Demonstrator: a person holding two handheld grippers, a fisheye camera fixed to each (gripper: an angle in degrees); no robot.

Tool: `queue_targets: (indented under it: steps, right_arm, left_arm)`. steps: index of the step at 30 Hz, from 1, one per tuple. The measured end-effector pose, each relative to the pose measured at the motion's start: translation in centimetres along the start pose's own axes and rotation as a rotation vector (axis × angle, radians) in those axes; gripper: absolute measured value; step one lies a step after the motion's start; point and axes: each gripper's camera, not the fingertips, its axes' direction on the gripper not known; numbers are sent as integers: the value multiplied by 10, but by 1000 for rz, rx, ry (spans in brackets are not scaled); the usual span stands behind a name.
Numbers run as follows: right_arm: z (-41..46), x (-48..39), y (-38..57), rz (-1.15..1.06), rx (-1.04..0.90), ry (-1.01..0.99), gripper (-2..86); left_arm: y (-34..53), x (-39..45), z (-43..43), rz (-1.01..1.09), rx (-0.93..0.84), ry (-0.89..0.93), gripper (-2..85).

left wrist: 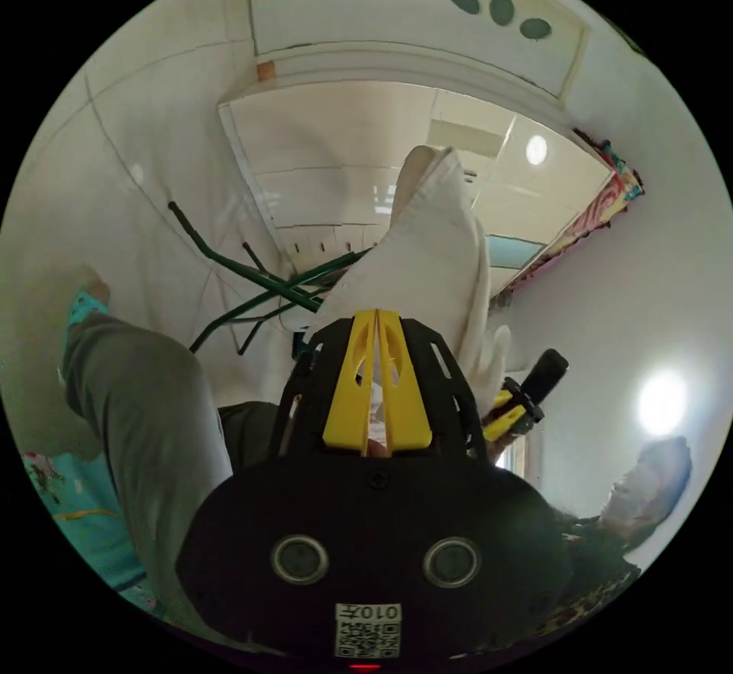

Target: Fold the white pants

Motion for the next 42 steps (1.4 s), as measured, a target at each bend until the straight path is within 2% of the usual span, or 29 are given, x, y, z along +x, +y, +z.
queue_targets:
  steps: [3, 5, 7, 8, 10, 11, 13, 14, 16, 19, 22, 24, 26, 27, 30, 31, 33, 39, 42]
  right_arm:
    - [21, 40, 21, 108, 114, 27, 49]
    - [37, 69, 40, 166, 192, -89, 37]
    - [70, 103, 66, 79, 232, -341, 33]
    - [78, 114, 75, 73, 265, -399, 32]
    - [94, 167, 133, 56, 496, -626, 31]
    - [96, 183, 152, 74, 577, -669, 31]
    - [106, 254, 251, 247, 925, -744, 30]
    - [111, 269, 279, 300, 1011, -730, 31]
    - [144, 320, 389, 663, 1253, -627, 33]
    - [184, 355, 485, 1012, 1398, -451, 34]
    - [228, 394, 547, 1329, 1437, -363, 30]
    - [255, 429, 565, 1372, 1428, -426, 27]
    - [276, 470, 564, 1302, 1385, -507, 26]
    - [288, 498, 560, 1308, 1307, -533, 25]
    - [306, 555, 554, 1270, 1280, -560, 22]
    - [310, 579, 550, 1260, 1243, -554, 21]
    - [315, 618, 542, 1237, 1216, -586, 20]
    - [308, 743, 499, 1290, 1023, -411, 18]
    - [306, 804, 481, 1303, 976, -311, 18]
  left_arm:
    - [11, 32, -9, 103, -13, -27, -1]
    - [20, 57, -10, 160, -11, -52, -1]
    - [23, 80, -3, 219, -29, -44, -2]
    - [24, 99, 5, 268, -52, -33, -2]
    - [29, 132, 21, 373, -101, -18, -2]
    - [34, 153, 32, 439, -127, -14, -2]
    - [43, 184, 51, 533, -177, -29, -1]
    - [51, 203, 66, 591, -212, -50, -1]
    - [62, 231, 95, 667, -273, -88, -1]
    - [81, 280, 157, 809, -382, -182, -1]
    - [95, 320, 233, 880, -488, -323, -1]
    - [101, 333, 280, 890, -563, -403, -1]
    - [105, 337, 335, 885, -610, -559, -1]
    - [104, 334, 348, 861, -631, -595, -1]
    - [97, 320, 398, 739, -708, -710, -2]
    - [91, 326, 403, 722, -671, -685, -2]
    - [83, 331, 415, 707, -596, -779, -3]
    - [67, 335, 468, 604, -525, -781, -4]
    - [53, 337, 484, 548, -387, -771, -4]
